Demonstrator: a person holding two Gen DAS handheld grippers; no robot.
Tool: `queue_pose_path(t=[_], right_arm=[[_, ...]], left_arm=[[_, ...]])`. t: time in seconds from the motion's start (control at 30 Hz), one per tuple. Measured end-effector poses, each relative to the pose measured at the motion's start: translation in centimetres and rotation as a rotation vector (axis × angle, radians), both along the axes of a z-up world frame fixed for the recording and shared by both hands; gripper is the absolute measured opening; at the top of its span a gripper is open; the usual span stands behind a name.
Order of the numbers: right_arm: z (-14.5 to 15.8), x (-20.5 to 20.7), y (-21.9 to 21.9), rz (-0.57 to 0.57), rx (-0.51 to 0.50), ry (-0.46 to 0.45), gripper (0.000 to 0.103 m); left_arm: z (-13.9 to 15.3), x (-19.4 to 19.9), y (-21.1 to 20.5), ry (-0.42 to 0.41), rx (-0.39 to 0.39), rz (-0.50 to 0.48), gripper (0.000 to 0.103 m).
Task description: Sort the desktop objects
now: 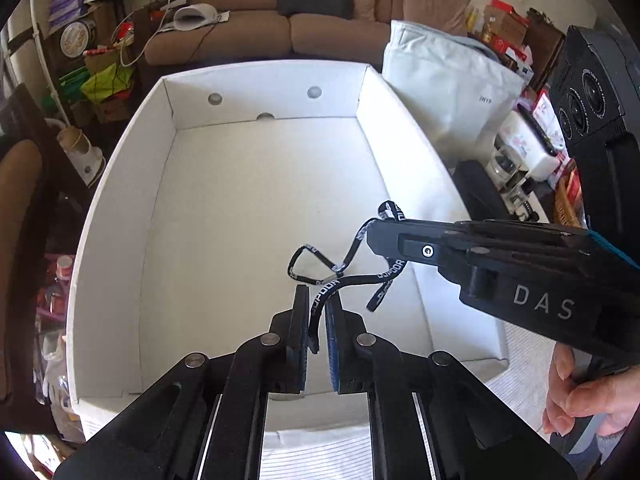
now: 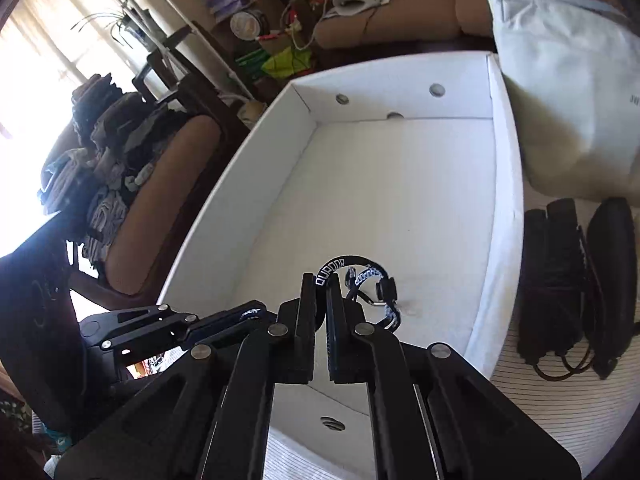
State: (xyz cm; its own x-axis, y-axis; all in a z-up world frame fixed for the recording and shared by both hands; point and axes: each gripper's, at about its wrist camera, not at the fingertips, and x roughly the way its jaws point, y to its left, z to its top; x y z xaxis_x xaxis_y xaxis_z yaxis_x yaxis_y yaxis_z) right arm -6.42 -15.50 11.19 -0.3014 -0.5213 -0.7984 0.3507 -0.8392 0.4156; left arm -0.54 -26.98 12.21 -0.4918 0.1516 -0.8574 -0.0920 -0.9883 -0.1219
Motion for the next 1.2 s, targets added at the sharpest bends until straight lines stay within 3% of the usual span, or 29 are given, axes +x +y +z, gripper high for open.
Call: queue_pose_path(t=[0.2,0.27,0.33,0.43,0.53,0.57,0.63,0.73,0.83,0.9,0.97,1.07,1.2], right_arm=[[-3.7,-0.4,-0.7,0.019,0.126,-0.090,0.005],[-4.3,-0.3,-1.1,0.038,0.179,-0.114,0.010],[-4.4,0.0,-1.4,0.051,0.237,-0.111,0.013],[-3.3,1.0,-1.1,0.073,0.268,-0.090,0.020],[-1.4,2.1,-0.4,0.082,0.281,-0.062,0.041],[-0.7,2.4,0.0,0.080,0.280,-0.048,0.048],[0.6,2.7,0.9,0.067,0.264,-0.027,0.050],[2.4,3.3,2.3,0.044,0.237,-0.001,0.050],[3.5,3.8,3.5,0.032,0.212,0.007,0.053],[3.9,4.1,4.0,0.029,0.203,0.009,0.057],[4.1,4.3,4.2,0.029,0.192,0.014,0.060],[4.0,4.6,4.0,0.026,0.171,0.013,0.066],[3.5,4.6,4.1,0.003,0.105,-0.011,0.066]], left_arm=[[-2.6,-1.0,0.7,-0.090,-0.057,-0.054,0.014],[-2.9,-0.8,0.3,-0.101,-0.063,-0.046,0.035],[-2.9,-0.6,-0.3,-0.096,-0.046,-0.032,0.048],[-2.1,-0.2,-1.3,-0.087,-0.010,-0.005,0.049],[-1.2,0.3,-1.8,-0.071,-0.012,0.013,0.050],[-1.0,0.5,-1.9,-0.068,-0.010,0.018,0.055],[-0.5,0.9,-1.9,-0.064,-0.003,0.031,0.065],[0.3,1.6,-1.6,-0.050,0.007,0.039,0.067],[0.7,1.9,-1.0,-0.059,0.005,0.040,0.087],[0.9,2.2,-0.8,-0.068,0.007,0.040,0.089],[1.0,2.5,-0.8,-0.081,0.014,0.045,0.098],[0.8,2.7,-1.2,-0.117,0.113,0.051,0.103],[0.1,2.7,-2.1,-0.150,0.261,0.075,0.103]])
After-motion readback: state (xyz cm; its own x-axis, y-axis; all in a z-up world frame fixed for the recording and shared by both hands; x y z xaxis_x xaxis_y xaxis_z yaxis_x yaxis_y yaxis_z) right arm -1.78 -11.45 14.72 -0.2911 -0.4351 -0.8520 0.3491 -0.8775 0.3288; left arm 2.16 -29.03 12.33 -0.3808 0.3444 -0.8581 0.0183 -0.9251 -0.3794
